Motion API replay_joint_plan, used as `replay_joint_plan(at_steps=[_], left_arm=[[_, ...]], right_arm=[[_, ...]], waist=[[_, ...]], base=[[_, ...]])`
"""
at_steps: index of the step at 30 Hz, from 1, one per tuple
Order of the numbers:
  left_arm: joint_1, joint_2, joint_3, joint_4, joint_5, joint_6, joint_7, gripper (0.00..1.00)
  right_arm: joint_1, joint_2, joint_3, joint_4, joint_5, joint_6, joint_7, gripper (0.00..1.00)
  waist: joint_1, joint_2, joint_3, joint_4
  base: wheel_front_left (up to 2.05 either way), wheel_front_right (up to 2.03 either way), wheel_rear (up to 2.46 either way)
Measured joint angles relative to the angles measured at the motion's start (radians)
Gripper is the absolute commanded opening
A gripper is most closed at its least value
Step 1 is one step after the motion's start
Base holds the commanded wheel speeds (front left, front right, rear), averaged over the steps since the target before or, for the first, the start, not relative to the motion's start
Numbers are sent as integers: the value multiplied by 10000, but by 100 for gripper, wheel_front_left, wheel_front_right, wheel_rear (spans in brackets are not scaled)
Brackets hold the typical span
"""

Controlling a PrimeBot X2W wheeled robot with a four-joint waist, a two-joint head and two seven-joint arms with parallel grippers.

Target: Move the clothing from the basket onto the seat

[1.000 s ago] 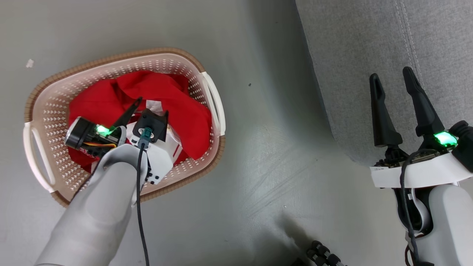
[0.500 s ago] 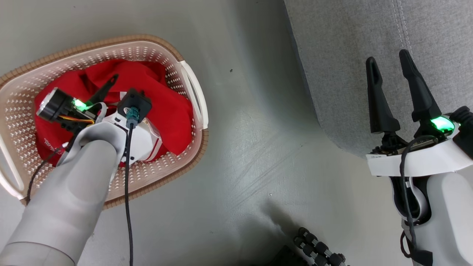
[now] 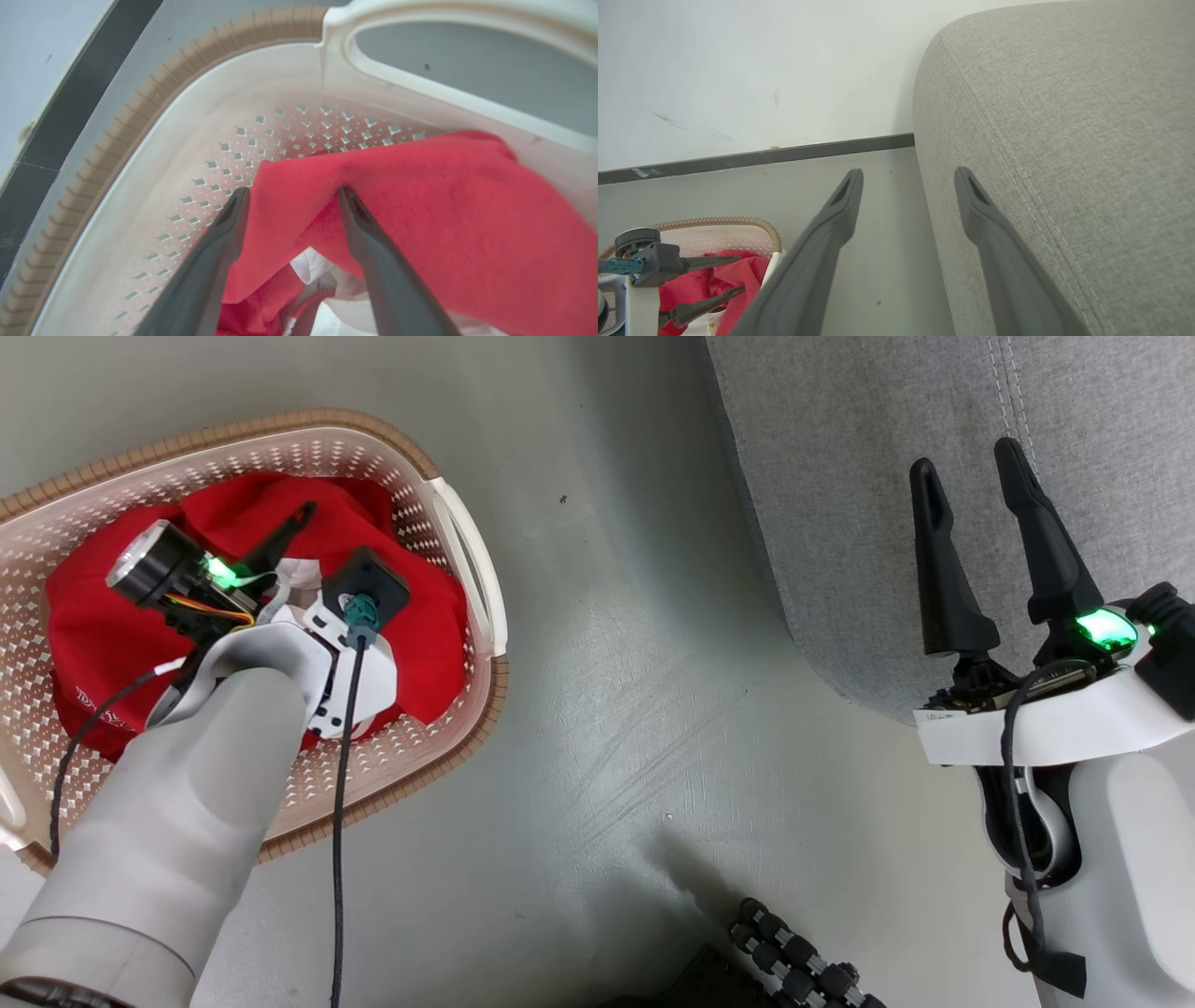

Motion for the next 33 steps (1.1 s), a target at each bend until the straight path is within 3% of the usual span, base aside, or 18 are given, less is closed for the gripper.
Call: replay_joint_plan(at_steps=[1,2,4,20,23,33], left_arm=[[0,-31,-31,58,0,-6,-2,53],[0,-61,-56,115,8,-19,-19,41],[0,-117,-113,209,17,-61,-67,0],[6,-391,128,307,-343,-42,-993,0],[170,-525,253,67,-487,257,-1292,0],[727,-571,1070,-1083,-1388,506,-1718,0]], right_arm=[[0,0,4,15,0,0,0,100],[-1,0,6,35,0,0,0,100],[-2,0,4,81,0,0,-2,100],[-200,-2,-153,286,-13,0,0,100],[-190,-2,-182,217,-67,0,-2,100],[-611,-10,2,500,-399,0,-2,100]], waist=[[0,0,-4,-4],[0,0,-11,-7],[0,0,-30,-5],[0,0,-268,252],[0,0,-361,360],[0,0,-785,873]], base=[[0,0,0],[0,0,0],[0,0,0],[0,0,0],[0,0,0],[0,0,0]])
